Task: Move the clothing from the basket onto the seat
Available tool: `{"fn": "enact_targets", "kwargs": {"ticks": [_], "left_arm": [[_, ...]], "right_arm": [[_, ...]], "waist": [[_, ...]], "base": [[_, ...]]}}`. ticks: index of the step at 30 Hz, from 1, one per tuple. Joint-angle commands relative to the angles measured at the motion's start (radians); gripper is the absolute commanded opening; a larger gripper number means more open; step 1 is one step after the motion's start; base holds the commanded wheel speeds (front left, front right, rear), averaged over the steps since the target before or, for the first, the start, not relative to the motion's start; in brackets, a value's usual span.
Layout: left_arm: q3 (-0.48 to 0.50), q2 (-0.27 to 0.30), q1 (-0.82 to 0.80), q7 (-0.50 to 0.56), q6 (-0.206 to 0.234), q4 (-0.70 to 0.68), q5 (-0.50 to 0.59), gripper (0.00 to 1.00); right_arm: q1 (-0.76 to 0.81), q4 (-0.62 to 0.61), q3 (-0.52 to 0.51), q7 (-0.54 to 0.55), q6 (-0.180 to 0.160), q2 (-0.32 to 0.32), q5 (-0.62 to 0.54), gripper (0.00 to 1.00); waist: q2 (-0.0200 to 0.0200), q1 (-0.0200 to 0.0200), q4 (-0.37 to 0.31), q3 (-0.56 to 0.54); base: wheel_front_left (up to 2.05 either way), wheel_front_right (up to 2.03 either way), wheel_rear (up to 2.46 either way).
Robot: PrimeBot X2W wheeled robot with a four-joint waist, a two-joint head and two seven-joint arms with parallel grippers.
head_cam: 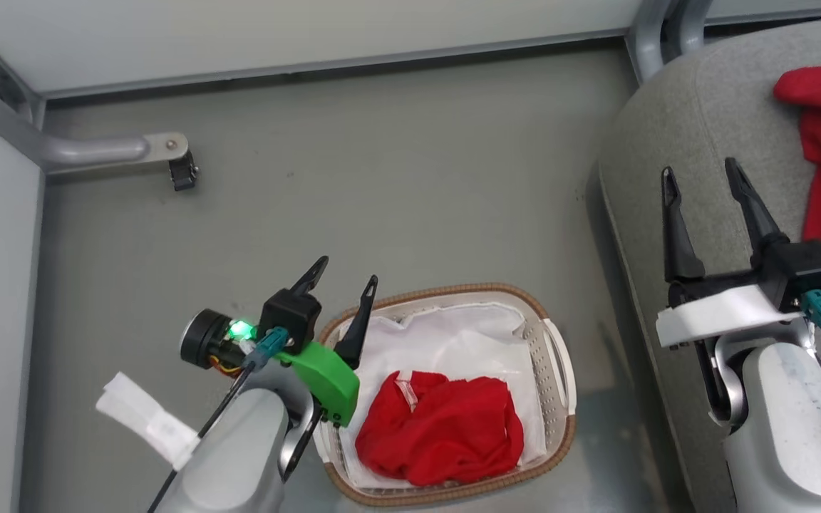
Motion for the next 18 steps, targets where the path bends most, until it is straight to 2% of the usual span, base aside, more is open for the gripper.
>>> {"fn": "enact_targets", "kwargs": {"ticks": [1, 9, 18], "left_arm": [[-0.030, -0.003, -0.047, 0.006, 0.000, 0.039, -0.015, 1.00], [-0.271, -0.019, -0.178, 0.018, 0.000, 0.242, -0.065, 1.00], [-0.490, -0.022, -0.251, 0.040, 0.000, 0.357, -0.156, 1.00]], "right_arm": [[-0.027, -0.015, -0.001, -0.005, -0.001, -0.003, -0.009, 1.00], [-0.109, -0.090, 0.003, -0.005, -0.001, -0.003, -0.008, 1.00], [-0.172, -0.157, 0.020, -0.005, -0.001, -0.002, 0.017, 1.00]], "waist": [[0.0049, 0.0000, -0.036, 0.158], [0.0049, 0.0000, -0.089, 0.335], [0.0049, 0.0000, -0.140, 0.486]], "base": [[0.00, 0.00, 0.00], [0.00, 0.00, 0.00], [0.00, 0.00, 0.00]]}}
